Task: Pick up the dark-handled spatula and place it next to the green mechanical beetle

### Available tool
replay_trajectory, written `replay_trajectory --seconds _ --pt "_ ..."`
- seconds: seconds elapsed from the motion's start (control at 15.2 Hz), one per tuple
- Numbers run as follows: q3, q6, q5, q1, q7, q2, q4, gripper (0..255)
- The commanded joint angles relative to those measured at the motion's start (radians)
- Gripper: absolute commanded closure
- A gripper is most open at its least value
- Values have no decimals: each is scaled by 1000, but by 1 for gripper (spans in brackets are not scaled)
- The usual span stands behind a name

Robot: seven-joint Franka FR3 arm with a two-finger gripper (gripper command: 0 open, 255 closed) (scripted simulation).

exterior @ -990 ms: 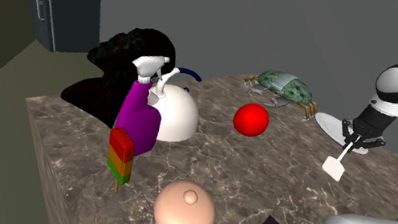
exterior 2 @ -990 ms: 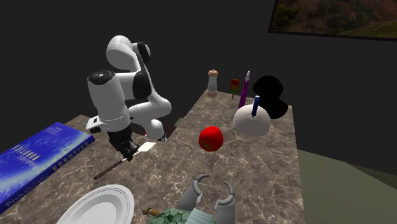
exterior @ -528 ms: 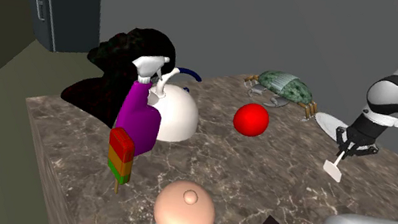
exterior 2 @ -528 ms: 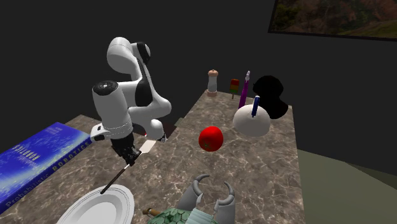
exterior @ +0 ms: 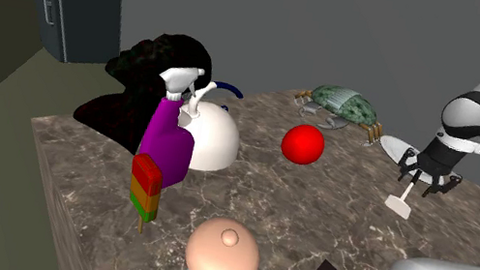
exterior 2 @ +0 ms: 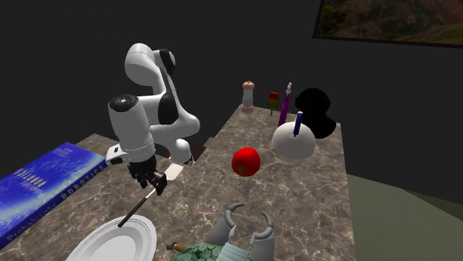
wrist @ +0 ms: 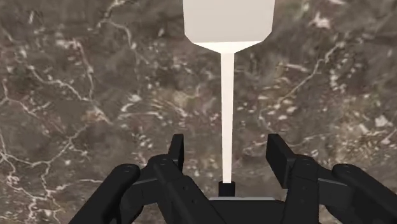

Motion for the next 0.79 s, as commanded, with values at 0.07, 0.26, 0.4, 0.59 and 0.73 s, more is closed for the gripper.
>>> replay_trajectory --seconds 0.07,0.26,0.4,0.59,0.73 --pt "0 0 0 0 0 0 0 0" --pt "8 -35 7 2 -1 -6 29 0" --pt "24 -104 20 7 -4 -14 90 0" --pt "30 -131 25 9 -5 -15 115 0" --pt "30 -131 25 9 -5 -15 115 0"
